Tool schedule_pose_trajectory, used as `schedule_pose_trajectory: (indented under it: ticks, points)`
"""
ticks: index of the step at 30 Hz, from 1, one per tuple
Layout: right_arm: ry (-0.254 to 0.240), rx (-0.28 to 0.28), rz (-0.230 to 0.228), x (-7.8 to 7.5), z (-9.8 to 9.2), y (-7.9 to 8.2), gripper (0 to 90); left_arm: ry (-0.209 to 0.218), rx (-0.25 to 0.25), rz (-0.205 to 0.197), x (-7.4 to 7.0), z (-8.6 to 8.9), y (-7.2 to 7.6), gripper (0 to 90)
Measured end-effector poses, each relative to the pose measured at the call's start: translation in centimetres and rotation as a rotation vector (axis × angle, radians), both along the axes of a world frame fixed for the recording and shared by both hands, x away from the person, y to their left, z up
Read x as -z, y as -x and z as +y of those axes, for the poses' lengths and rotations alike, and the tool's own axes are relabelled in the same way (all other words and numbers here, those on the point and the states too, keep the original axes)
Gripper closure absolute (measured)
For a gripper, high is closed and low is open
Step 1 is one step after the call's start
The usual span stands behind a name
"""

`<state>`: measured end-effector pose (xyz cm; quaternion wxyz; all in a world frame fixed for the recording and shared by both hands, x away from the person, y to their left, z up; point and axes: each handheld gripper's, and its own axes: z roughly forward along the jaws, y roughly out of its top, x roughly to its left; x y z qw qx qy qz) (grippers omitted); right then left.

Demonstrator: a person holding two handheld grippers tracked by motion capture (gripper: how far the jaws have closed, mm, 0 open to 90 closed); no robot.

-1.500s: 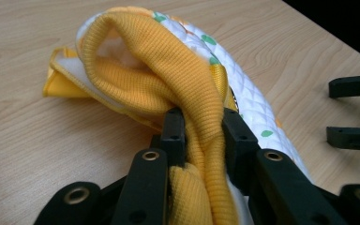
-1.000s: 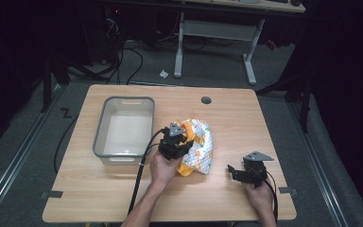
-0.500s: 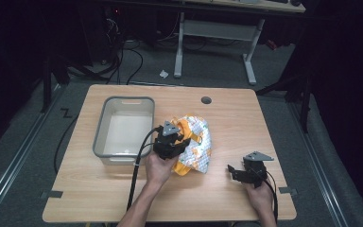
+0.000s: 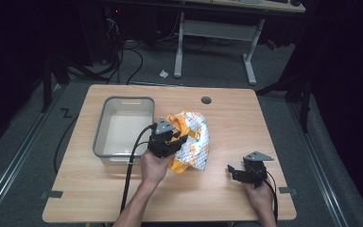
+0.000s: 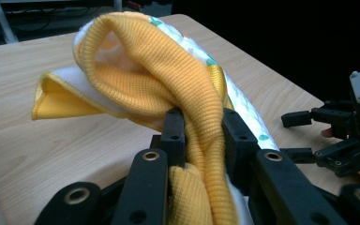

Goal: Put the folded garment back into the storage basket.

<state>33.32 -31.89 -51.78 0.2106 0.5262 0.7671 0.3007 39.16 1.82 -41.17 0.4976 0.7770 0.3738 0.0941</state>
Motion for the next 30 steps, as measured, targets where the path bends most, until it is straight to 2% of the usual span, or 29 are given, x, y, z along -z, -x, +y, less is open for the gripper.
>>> schedule_pose_trajectory:
  ticks: [18, 30]
  points:
    - [0.000, 0.000, 0.000, 0.0, 0.0, 0.0, 23.7, 0.027, -0.021, -0.019, -1.5, 2.2, 0.0, 73.8]
    - [0.000, 0.000, 0.000, 0.0, 0.0, 0.0, 23.6, 0.055, -0.037, -0.010, -2.0, 4.1, -0.3, 73.8]
